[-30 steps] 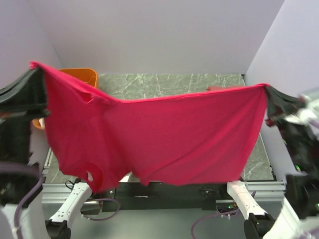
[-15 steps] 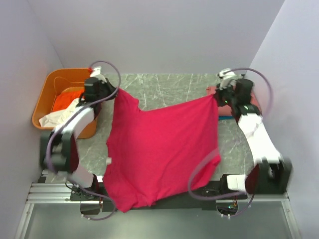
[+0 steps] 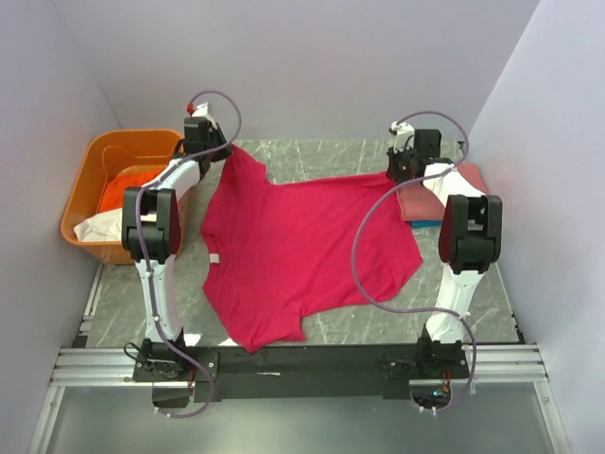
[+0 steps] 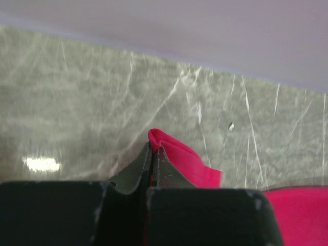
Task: Fold and stack the t-shirts
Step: Flatten the tshirt out
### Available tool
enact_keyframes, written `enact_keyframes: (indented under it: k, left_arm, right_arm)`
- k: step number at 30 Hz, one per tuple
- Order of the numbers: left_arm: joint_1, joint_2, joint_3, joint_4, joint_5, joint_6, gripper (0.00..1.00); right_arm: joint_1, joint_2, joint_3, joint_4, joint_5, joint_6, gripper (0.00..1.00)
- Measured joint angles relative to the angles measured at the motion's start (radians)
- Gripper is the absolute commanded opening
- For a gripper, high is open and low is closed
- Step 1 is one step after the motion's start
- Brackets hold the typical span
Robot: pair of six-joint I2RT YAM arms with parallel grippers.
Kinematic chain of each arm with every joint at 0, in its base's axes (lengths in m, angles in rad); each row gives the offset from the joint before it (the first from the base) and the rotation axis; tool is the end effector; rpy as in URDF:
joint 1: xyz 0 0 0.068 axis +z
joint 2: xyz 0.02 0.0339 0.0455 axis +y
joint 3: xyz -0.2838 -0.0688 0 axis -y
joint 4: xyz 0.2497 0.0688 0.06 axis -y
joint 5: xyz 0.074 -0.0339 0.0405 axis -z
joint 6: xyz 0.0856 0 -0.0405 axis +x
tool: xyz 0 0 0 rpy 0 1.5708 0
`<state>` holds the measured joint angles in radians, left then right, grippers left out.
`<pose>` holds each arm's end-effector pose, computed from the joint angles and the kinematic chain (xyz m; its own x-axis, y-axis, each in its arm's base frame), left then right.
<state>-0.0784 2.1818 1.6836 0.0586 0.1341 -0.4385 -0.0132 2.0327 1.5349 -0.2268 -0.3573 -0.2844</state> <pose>0.5719 -0.0564 0.2117 -0.4683 -0.3853 -0.7951 -0.0007 0.9001 -0.4357 0.5103 0.0232 0.1988 -0.5662 -0.2554 -0.7837 -0.4254 0.9049 0.0124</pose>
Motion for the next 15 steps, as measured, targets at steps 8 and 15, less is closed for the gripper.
enact_keyframes:
  k: [8, 15]
  left_arm:
    - [0.015, 0.075, 0.166, -0.048, 0.023, 0.016, 0.00]
    - [0.030, 0.066, 0.129, -0.040, 0.075, 0.026, 0.00]
  right_arm:
    - [0.000, 0.000, 0.045, 0.001, -0.002, 0.026, 0.00]
    - [0.000, 0.004, 0.115, -0.008, -0.013, 0.060, 0.00]
